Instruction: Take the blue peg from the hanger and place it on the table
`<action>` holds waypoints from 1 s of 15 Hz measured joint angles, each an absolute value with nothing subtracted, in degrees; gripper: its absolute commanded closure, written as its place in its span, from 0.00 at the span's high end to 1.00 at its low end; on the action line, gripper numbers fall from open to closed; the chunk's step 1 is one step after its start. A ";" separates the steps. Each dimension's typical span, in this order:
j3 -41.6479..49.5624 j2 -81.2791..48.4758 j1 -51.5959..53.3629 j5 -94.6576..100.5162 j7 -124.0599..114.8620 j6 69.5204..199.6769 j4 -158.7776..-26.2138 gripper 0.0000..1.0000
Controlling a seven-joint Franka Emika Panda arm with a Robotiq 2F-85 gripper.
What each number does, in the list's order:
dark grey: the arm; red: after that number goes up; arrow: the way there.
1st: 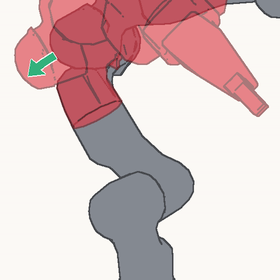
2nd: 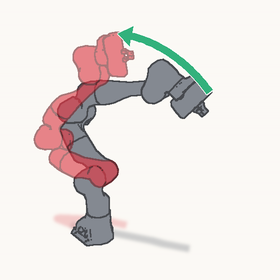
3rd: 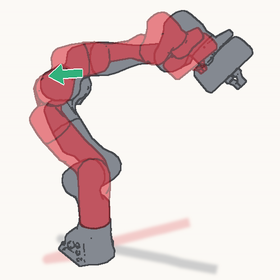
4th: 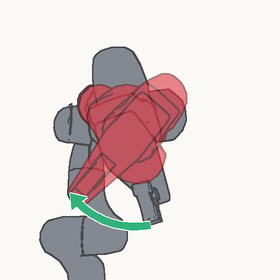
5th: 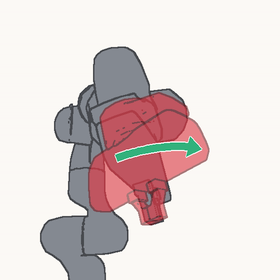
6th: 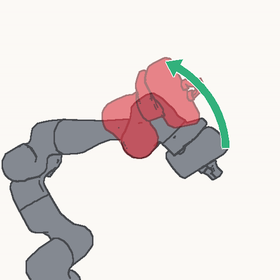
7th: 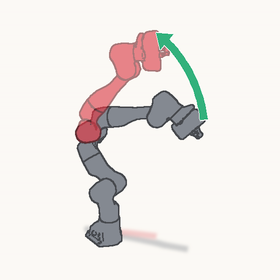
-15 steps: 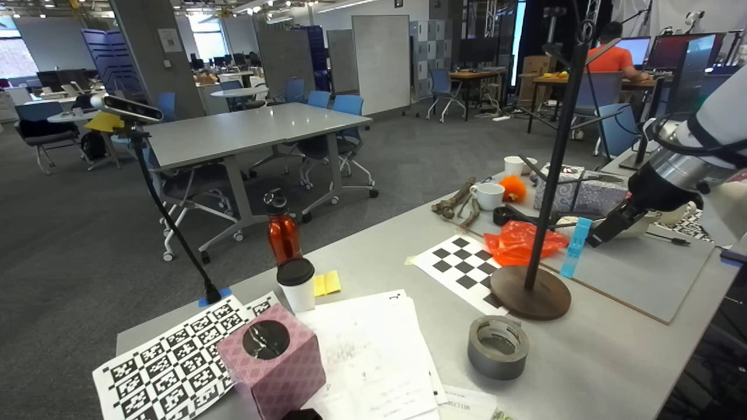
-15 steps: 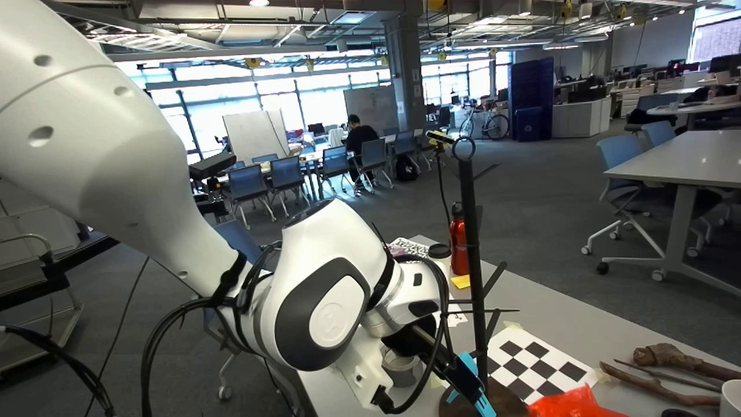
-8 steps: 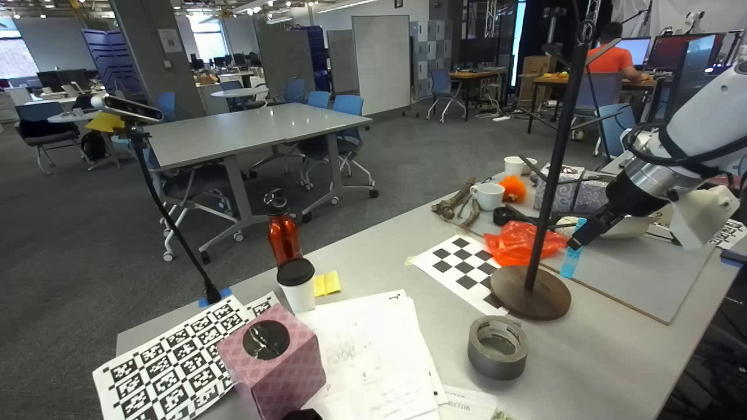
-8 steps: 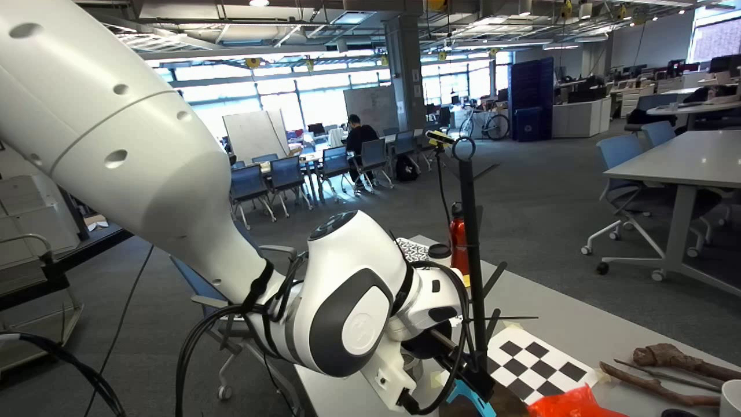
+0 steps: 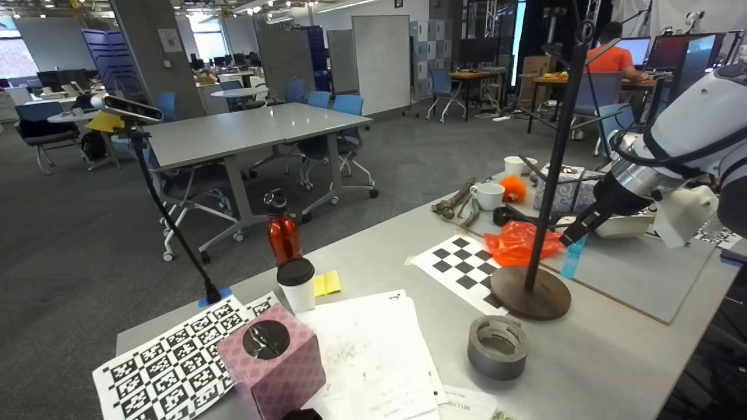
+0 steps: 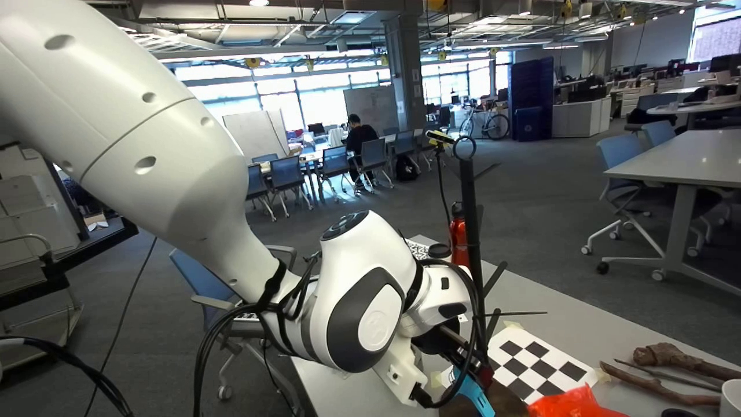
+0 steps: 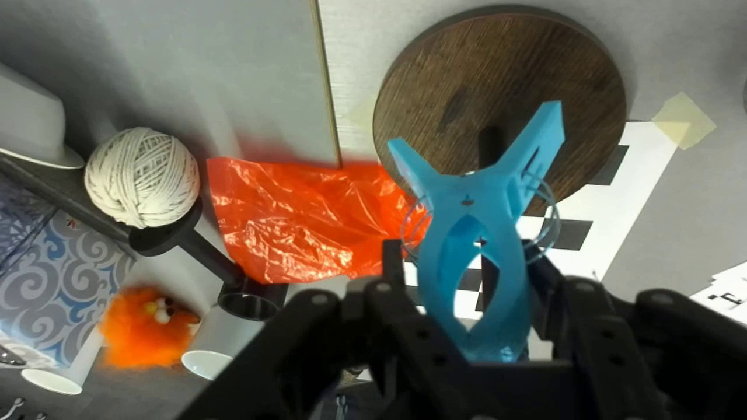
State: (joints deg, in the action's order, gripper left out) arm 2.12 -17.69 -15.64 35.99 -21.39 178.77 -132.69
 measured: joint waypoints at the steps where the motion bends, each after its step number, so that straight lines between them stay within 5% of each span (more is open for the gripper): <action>1: 2.12 -17.68 -15.65 36.01 -21.39 178.77 -132.58 0.19; 15: 2.86 -16.60 -15.27 36.62 -21.46 178.69 -132.80 0.19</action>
